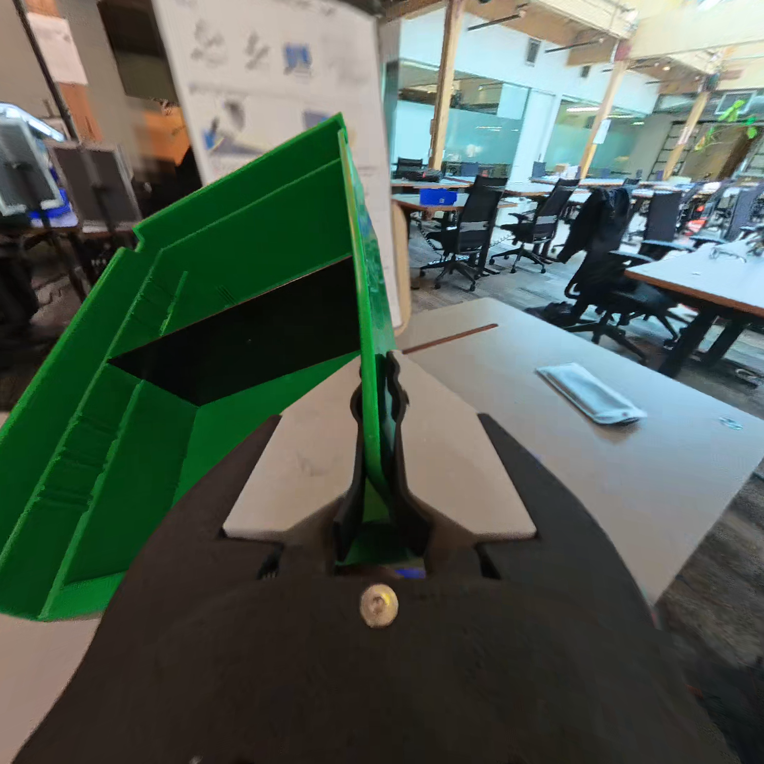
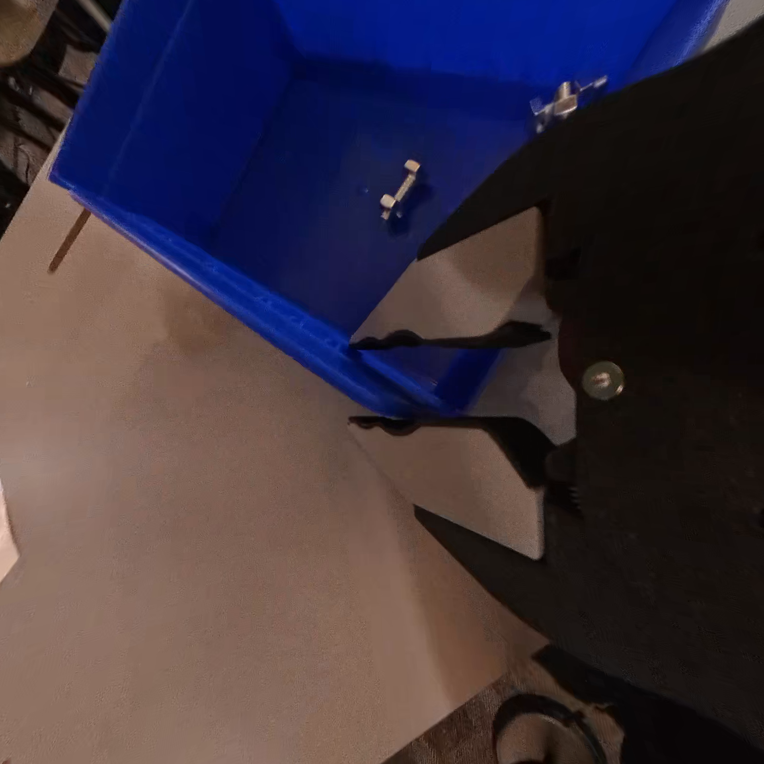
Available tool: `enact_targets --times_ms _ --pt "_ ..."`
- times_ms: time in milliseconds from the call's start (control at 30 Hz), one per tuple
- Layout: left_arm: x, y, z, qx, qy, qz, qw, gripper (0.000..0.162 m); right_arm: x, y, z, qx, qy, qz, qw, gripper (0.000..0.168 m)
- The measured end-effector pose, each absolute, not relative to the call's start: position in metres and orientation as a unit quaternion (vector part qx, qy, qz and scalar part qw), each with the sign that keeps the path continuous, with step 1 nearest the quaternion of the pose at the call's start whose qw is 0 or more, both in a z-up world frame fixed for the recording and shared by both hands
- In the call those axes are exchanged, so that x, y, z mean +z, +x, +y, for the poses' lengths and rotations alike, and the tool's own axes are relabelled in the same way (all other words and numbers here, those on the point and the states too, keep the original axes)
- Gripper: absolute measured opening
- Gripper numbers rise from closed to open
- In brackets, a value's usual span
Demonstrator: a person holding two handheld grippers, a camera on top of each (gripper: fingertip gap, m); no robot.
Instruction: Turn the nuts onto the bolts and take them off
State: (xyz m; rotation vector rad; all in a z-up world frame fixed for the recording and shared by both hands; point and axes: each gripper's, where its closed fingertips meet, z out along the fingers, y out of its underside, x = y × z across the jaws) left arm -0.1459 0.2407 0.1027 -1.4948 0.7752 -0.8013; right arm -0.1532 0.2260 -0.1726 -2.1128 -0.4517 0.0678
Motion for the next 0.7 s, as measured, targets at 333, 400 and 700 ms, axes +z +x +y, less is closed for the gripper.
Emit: enact_targets --times_ms 333,400,700 --pt "0.067 0.046 0.116 -0.349 -0.602 0.467 0.545 0.003 -0.187 -0.244 0.165 -0.011 -0.844 -0.34 0.414 0.059" --pt "0.03 0.072 0.101 -0.365 -0.623 0.471 0.507 0.003 -0.232 -0.207 0.105 0.025 -0.862 -0.389 0.325 0.055" --pt "-0.127 0.138 0.081 -0.272 -0.653 0.568 0.42 0.004 -0.198 -0.008 0.006 -0.117 -0.846 -0.288 0.434 0.068"
